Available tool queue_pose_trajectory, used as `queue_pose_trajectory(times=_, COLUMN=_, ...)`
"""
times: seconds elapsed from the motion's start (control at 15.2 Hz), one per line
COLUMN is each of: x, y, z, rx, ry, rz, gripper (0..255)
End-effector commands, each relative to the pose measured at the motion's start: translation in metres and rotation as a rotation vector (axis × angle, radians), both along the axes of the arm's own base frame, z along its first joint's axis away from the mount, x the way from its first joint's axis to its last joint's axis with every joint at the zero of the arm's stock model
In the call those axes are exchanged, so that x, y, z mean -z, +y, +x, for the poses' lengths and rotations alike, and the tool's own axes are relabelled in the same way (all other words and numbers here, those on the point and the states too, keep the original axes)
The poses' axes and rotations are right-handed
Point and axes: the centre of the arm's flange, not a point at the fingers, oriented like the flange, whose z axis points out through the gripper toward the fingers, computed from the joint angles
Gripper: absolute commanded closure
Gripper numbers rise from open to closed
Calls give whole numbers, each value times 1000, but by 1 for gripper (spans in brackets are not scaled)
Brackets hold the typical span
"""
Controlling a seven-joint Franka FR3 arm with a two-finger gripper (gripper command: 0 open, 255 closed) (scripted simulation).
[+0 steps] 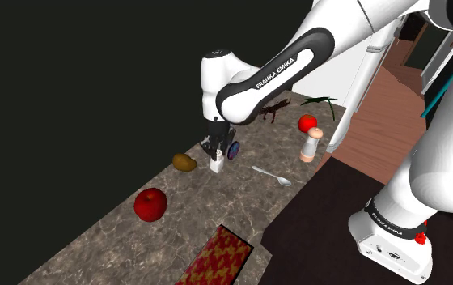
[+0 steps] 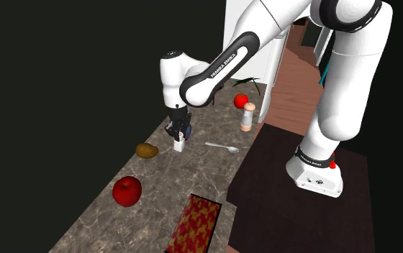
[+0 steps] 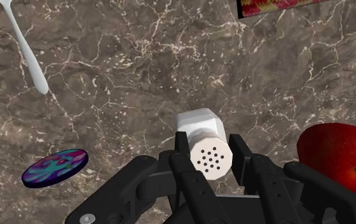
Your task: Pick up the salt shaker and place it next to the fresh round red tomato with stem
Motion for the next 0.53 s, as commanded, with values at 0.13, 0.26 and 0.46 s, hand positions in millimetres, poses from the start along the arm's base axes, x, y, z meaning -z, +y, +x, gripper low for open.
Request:
queue_pose_trajectory(times=0.13, x=-14, y=-13, z=-3, rx=0, ry=0, rz=0, gripper=255)
queue_pose_trajectory(times=0.26, x=-14, y=-39, z=-8, rx=0, ry=0, rz=0, gripper=255)
queue_pose_trajectory(times=0.46, x=-14, y=-78, z=-15, rx=0, ry=0, rz=0, gripper=255)
